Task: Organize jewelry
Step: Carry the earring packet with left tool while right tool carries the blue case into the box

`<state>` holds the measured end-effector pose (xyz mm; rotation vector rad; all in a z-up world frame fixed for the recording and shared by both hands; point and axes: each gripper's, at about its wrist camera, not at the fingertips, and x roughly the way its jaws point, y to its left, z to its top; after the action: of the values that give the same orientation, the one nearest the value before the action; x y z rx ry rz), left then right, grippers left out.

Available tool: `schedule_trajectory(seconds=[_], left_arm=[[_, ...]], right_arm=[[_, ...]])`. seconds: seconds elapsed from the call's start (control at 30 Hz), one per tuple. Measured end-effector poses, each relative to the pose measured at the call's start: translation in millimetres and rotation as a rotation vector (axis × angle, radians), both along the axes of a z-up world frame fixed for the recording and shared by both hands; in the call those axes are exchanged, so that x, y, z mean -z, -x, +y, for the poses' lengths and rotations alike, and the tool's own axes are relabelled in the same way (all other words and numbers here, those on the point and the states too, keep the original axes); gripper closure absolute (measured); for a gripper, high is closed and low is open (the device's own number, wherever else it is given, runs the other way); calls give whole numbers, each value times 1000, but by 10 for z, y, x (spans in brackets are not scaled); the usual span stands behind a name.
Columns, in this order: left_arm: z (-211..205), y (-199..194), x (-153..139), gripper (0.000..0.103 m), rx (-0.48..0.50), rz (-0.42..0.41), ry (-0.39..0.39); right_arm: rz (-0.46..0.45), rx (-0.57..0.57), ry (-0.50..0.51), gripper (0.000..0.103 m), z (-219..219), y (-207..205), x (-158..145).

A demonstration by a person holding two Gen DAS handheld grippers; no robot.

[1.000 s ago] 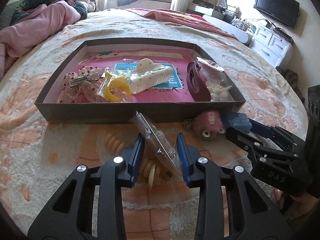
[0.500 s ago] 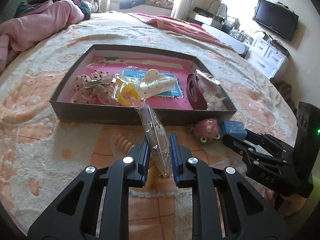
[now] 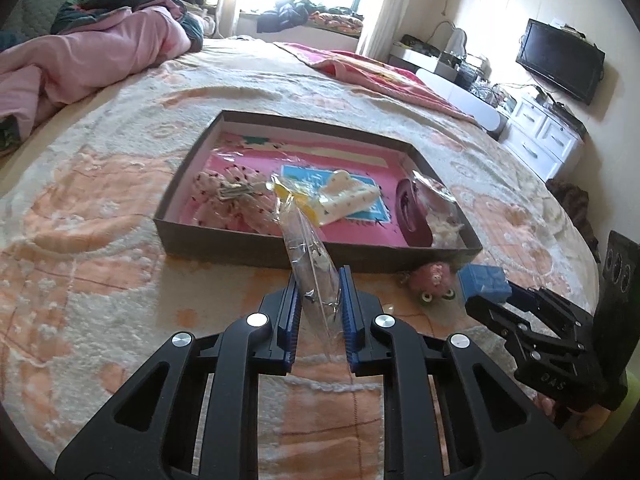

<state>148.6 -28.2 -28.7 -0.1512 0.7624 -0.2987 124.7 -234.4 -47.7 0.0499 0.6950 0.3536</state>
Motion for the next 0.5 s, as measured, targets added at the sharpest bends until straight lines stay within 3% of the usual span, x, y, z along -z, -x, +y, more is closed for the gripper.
schedule_trajectory(seconds=[0.5], left_arm=[[145,-88,-87,91,-52,-34,2]], right_arm=[[-31,-41,-8,53,228,-99,-167]])
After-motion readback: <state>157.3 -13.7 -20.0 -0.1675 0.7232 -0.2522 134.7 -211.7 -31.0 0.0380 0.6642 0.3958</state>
